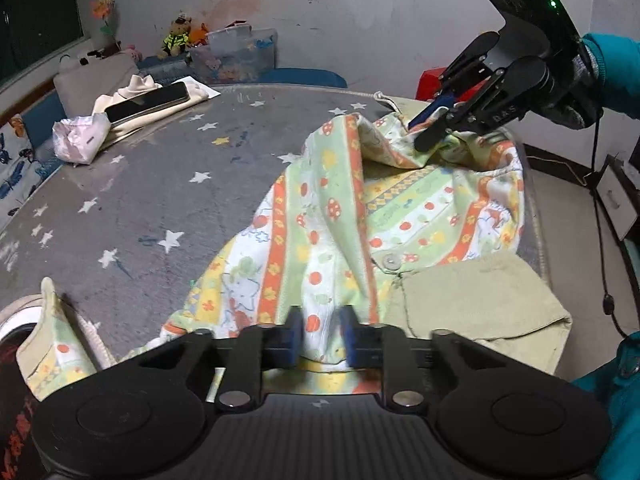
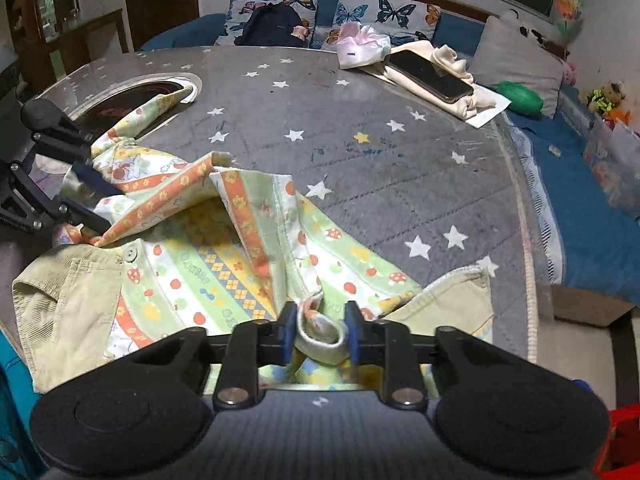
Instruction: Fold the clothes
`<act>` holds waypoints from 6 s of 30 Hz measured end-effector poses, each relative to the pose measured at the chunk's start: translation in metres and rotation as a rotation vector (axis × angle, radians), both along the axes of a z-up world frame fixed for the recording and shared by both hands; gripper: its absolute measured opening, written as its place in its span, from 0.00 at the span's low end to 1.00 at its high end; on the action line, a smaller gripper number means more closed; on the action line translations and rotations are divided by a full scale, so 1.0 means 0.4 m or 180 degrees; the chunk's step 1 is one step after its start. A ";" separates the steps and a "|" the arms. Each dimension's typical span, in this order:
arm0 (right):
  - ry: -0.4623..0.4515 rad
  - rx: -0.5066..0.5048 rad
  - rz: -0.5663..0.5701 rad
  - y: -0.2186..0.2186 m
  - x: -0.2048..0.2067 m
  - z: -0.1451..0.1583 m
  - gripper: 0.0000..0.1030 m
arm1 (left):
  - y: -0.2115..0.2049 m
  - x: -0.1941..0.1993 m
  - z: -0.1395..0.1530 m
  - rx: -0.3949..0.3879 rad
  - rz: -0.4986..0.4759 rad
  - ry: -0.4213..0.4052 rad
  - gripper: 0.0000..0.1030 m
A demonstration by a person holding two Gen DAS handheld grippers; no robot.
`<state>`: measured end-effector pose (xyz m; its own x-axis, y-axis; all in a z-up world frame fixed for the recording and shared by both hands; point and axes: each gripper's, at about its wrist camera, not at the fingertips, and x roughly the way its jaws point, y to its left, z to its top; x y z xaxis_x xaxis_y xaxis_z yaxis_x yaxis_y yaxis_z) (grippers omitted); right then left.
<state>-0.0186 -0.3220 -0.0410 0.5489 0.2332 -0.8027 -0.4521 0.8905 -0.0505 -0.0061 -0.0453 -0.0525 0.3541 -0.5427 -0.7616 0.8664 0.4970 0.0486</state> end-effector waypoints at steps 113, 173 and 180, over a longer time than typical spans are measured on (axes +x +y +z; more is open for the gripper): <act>-0.0417 0.0623 -0.0530 0.090 -0.066 0.038 0.44 | 0.433 0.141 0.055 0.0179 0.3298 -0.0947 0.01; -0.0829 0.0005 -0.1955 -0.039 -0.153 -0.019 0.09 | 0.727 -0.246 0.086 0.0339 0.4540 -0.0978 0.62; -0.0786 0.0262 -0.1425 0.013 -0.082 -0.003 0.31 | 0.589 -0.198 0.104 0.0070 0.3995 -0.0938 0.66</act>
<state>-0.0512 -0.3168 -0.0420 0.7801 -0.0108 -0.6255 -0.0095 0.9995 -0.0291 -0.0852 0.1904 -0.0109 0.7656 0.2937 -0.5724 -0.2354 0.9559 0.1756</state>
